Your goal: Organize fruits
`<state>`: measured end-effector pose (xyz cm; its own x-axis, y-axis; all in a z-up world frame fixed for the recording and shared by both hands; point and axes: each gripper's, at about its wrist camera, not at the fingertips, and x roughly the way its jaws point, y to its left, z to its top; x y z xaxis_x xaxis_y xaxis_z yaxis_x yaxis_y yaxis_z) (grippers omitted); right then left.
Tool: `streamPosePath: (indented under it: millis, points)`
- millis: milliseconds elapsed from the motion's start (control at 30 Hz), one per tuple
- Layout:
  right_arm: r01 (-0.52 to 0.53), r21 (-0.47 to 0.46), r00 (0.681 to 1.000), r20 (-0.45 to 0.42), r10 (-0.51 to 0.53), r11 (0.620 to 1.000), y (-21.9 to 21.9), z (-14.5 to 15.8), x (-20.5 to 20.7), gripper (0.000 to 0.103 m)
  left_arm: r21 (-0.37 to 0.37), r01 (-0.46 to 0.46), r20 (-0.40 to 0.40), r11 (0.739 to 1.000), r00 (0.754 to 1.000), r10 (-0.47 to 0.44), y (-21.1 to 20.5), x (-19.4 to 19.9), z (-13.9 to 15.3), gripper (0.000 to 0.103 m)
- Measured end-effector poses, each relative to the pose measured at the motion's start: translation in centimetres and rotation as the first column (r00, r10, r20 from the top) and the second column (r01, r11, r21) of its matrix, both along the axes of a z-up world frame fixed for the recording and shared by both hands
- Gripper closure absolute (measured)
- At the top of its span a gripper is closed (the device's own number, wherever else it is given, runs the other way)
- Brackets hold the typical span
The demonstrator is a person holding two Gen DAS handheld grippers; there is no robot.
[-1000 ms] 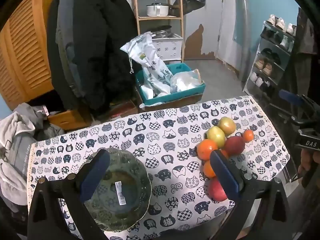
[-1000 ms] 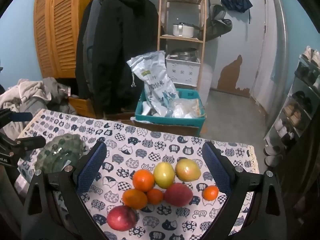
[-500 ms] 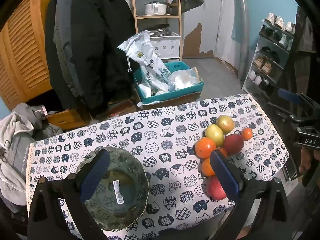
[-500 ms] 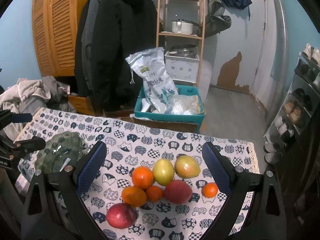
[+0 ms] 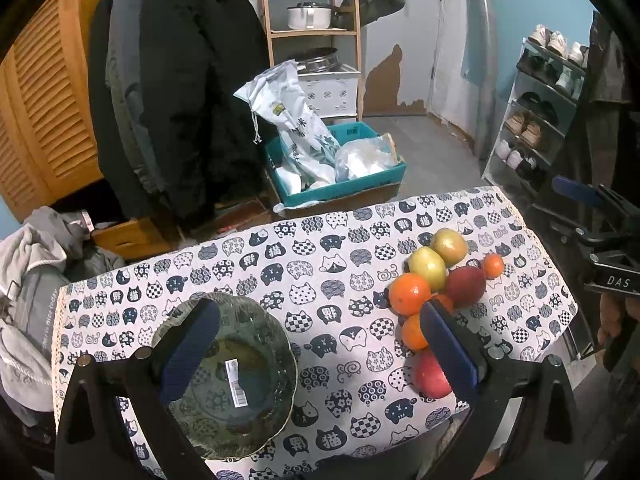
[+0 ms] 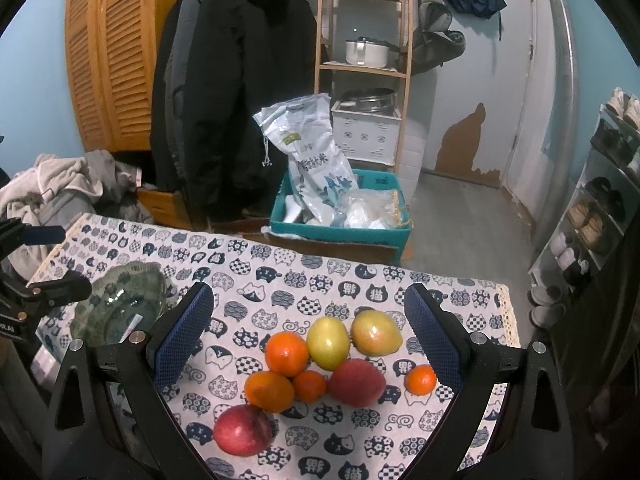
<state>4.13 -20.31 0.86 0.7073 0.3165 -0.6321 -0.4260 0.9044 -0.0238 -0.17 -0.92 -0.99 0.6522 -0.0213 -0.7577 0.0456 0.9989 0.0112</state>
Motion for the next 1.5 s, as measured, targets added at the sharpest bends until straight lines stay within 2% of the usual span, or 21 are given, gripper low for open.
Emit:
streamPosePath:
  millis: [1500]
  points:
    - [-0.003,-0.009,1.000,-0.007,0.003,1.000,0.34,-0.35,-0.53,0.009,0.003,-0.002,0.004,1.000,1.000,0.002,-0.07,-0.10,0.17,0.002]
